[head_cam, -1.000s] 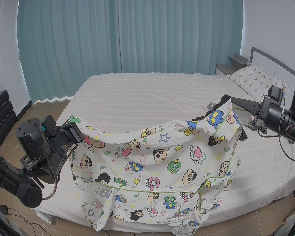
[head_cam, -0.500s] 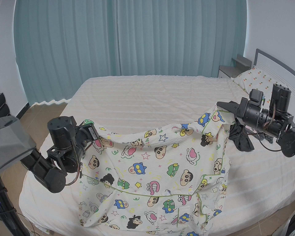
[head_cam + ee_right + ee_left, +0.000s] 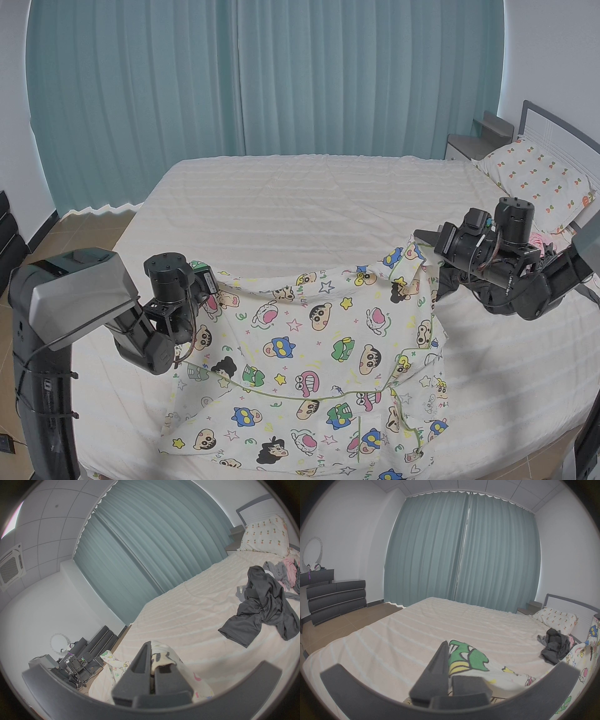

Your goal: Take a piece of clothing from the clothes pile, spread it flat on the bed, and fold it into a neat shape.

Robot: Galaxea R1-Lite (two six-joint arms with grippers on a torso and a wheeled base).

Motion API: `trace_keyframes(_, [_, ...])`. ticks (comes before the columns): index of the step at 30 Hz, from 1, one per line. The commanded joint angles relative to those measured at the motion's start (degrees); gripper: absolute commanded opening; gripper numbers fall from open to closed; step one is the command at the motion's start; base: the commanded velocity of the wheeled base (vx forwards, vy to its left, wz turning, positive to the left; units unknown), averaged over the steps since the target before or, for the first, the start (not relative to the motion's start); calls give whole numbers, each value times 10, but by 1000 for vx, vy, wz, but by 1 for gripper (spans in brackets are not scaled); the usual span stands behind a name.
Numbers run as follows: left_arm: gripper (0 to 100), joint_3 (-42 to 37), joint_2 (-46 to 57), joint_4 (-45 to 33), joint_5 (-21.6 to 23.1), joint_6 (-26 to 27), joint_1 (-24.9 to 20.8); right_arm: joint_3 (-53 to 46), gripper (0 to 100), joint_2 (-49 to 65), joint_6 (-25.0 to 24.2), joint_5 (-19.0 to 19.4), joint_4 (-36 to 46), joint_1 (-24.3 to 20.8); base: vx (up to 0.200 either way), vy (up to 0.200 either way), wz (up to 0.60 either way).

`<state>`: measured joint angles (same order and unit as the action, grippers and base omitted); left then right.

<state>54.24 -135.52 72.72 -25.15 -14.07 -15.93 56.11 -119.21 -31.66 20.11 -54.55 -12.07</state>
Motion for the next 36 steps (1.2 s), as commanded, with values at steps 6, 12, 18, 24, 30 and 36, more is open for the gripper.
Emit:
trace_keyframes(6, [0, 137, -146, -30, -1, -2, 31, 131, 0, -173, -1, -28, -9, -1, 0, 0, 0])
trace_keyframes(12, [100, 214, -192, -54, -3, -3, 49, 218, 100, -245, -3, -35, 21, -1, 0, 0, 0])
trace_keyframes(18, [100, 254, -207, -55, -28, 1, 74, 291, 100, -287, -9, -64, 30, 4, 0, 0, 0])
trace_keyframes(24, [100, 254, -201, -54, -29, 1, 95, 371, 100, -326, -43, -153, 84, 12, 0, 0, 0])
trace_keyframes(30, [100, 203, -166, -50, -29, -1, 106, 418, 100, -318, -148, -152, 181, 18, 0, 0, 0])
trace_keyframes(36, [100, 172, -155, -46, -27, -3, 105, 416, 100, -303, -175, -144, 244, 14, 0, 0, 0])
